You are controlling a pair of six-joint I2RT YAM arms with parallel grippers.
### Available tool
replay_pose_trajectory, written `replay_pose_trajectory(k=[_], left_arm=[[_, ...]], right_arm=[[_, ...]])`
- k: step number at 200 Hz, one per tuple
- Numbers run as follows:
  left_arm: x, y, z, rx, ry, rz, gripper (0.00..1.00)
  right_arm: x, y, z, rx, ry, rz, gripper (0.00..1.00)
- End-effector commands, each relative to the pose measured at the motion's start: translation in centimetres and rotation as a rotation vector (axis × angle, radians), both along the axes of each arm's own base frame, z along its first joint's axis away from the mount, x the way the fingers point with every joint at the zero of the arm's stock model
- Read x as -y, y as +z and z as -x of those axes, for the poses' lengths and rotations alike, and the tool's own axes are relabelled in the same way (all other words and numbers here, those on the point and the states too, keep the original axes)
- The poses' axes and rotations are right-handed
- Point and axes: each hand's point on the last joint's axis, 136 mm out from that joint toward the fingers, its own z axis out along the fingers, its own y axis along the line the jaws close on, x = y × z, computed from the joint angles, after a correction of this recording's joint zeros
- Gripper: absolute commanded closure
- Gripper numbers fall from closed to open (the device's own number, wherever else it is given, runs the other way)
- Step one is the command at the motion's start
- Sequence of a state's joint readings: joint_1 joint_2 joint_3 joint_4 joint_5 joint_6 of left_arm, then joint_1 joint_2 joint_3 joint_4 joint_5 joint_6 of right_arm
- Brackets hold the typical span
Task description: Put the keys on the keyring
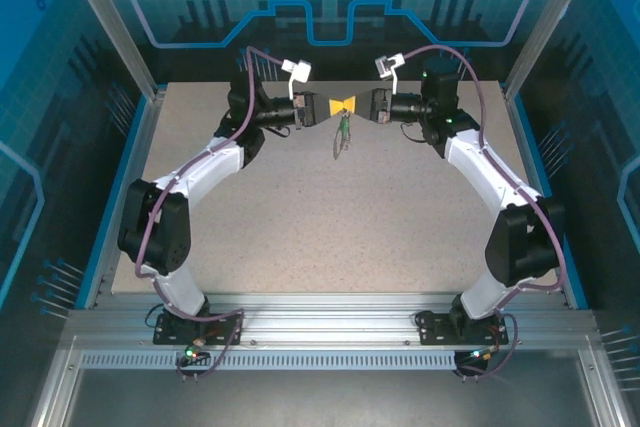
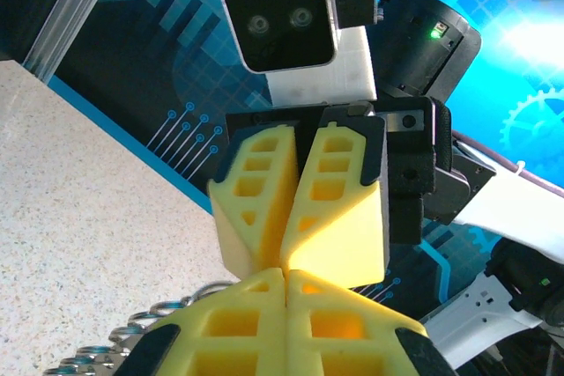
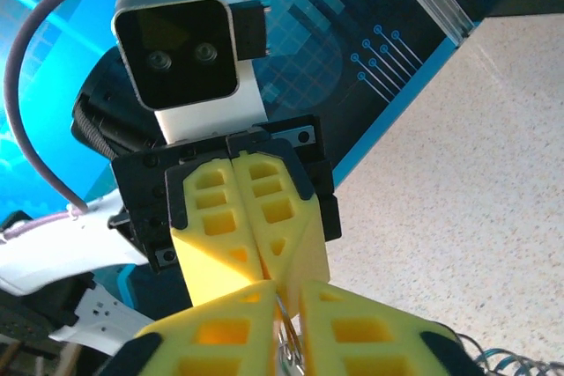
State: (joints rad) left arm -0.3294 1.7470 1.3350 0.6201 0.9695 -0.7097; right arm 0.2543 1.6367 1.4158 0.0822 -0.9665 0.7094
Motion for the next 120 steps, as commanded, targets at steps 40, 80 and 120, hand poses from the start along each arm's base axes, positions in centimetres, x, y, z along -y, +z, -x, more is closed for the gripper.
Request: replay_pose_trajectory(k=[40, 80, 120], left_arm=[[0.2, 2.7, 2.1, 0.085, -0.021, 0.057, 1.00], [-0.1, 3.3, 2.3, 0.091, -0.006, 0.079, 1.00], [-0.6, 4.2, 2.5, 0.101, 0.038, 0.101, 1.00]], right_arm=[[2.0, 4.0, -0.1, 0.073, -0.110, -0.043, 0.59], [4.1, 3.9, 0.3, 0.073, -0.213, -0.070, 0.55], [4.6, 0.8, 2.2, 0.039, -0.315, -0.047, 0.53]])
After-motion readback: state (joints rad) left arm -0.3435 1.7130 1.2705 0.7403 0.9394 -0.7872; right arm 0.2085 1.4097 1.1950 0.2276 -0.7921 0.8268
